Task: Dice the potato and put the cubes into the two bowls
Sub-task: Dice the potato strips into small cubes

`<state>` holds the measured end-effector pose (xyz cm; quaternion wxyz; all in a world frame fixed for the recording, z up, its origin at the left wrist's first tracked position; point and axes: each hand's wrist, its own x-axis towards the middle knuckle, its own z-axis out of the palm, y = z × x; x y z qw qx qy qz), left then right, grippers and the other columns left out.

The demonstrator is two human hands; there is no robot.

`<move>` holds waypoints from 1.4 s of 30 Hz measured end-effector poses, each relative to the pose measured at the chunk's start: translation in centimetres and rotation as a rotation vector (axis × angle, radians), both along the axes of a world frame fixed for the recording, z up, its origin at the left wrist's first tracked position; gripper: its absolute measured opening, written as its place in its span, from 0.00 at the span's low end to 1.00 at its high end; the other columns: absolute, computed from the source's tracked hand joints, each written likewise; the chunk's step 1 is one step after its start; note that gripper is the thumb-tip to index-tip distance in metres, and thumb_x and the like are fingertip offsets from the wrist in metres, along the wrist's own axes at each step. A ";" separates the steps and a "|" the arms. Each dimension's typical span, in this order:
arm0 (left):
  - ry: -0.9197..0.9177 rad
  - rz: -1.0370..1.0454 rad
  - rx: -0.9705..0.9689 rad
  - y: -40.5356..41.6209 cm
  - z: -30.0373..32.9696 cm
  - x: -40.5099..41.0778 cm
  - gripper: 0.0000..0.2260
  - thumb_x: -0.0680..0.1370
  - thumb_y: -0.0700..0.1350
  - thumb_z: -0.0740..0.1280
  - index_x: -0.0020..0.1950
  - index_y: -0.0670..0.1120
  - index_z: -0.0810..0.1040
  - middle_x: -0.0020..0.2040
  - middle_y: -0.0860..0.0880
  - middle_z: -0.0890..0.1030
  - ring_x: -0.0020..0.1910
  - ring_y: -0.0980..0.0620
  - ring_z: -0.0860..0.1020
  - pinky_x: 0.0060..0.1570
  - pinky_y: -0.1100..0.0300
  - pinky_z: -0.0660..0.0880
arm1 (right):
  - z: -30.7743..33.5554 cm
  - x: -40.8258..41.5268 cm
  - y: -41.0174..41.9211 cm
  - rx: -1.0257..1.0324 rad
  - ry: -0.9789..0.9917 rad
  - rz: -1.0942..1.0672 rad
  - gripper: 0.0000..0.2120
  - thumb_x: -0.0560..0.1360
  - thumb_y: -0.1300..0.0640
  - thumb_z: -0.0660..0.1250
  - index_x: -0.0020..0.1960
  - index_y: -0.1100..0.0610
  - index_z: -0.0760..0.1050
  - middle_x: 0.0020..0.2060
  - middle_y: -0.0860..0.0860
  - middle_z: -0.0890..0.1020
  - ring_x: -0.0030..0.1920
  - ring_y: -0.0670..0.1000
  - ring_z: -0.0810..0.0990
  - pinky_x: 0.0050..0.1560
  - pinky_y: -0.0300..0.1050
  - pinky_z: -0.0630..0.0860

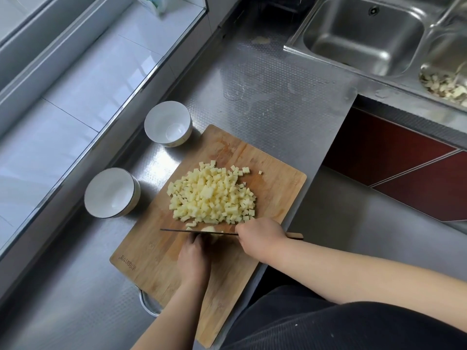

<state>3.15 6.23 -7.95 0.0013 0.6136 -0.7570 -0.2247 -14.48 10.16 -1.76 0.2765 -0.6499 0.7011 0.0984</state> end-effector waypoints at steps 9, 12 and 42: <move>-0.034 -0.048 -0.015 -0.1 -0.8 0.5 0.10 0.72 0.35 0.71 0.53 0.41 0.82 0.53 0.41 0.81 0.45 0.38 0.79 0.36 0.52 0.75 | -0.4 0.8 -0.6 0.150 0.045 -0.041 0.11 0.78 0.65 0.60 0.56 0.58 0.77 0.50 0.54 0.81 0.49 0.56 0.80 0.36 0.44 0.68; -0.012 -0.059 -0.057 0.2 -0.6 0.3 0.10 0.70 0.32 0.71 0.50 0.41 0.82 0.50 0.43 0.80 0.43 0.39 0.79 0.34 0.57 0.70 | -1.0 0.0 -0.6 0.147 -0.019 -0.103 0.10 0.81 0.57 0.58 0.56 0.58 0.77 0.48 0.54 0.80 0.47 0.57 0.79 0.31 0.42 0.65; 0.069 -0.134 -0.109 0.2 -1.3 2.0 0.08 0.68 0.34 0.75 0.46 0.41 0.81 0.44 0.44 0.81 0.42 0.41 0.79 0.35 0.53 0.76 | -0.3 -0.9 -0.6 0.141 -0.081 -0.065 0.16 0.83 0.49 0.56 0.56 0.58 0.77 0.49 0.55 0.80 0.47 0.58 0.78 0.36 0.44 0.67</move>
